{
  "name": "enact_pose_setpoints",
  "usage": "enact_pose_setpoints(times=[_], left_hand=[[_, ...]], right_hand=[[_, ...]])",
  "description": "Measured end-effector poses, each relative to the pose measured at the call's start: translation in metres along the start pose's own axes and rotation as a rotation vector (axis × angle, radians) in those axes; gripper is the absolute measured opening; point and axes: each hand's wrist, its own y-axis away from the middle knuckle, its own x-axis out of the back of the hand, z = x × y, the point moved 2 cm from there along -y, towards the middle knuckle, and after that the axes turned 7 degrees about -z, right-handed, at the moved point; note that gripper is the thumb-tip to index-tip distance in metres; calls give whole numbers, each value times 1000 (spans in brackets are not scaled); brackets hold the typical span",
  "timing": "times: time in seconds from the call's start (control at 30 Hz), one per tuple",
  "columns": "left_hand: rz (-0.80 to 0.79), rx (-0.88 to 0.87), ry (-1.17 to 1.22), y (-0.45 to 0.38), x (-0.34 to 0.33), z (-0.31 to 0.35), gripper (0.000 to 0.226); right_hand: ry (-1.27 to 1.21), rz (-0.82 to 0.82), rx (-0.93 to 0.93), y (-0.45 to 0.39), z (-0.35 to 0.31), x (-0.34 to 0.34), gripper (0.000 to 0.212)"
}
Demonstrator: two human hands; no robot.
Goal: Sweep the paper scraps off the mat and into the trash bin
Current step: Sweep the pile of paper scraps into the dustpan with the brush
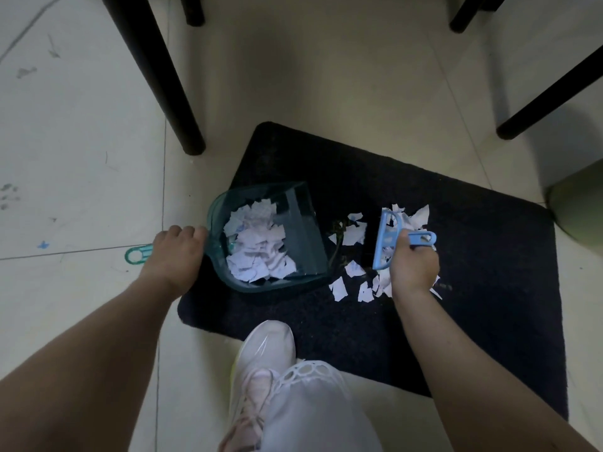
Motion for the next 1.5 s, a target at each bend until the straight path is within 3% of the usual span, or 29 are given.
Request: enact_pose_setpoints(times=[0.13,0.47,0.6,0.73,0.9,1.03,1.23,1.5], left_hand=[[-78,-83,-68,0,13,-2,42],[-62,34,-48,7,-1,-24,39],[-76,61,-63,11,-4,-30,40],[-113,45,-74,11,-4,-26,41],[-97,-25,-80,9,-2,-14,42],[-113,-69,-81,5,2,-2,42],[-112,-29,-45,5,2,0,41],[-96,9,-35,8,-3,-11,38]], right_hand=[[17,17,21,-3,1,4,43],[-182,-276,56,7,-25,-57,27],[-123,-365,80,-1,-38,-78,35],[-25,-507,69,-9,-30,-83,29],[61,-192,37,-21,-14,-53,32],[-95,-27,33,-21,-9,-17,36],[-68,-312,73,-6,9,-4,26],[41,-463,19,-4,40,-13,25]])
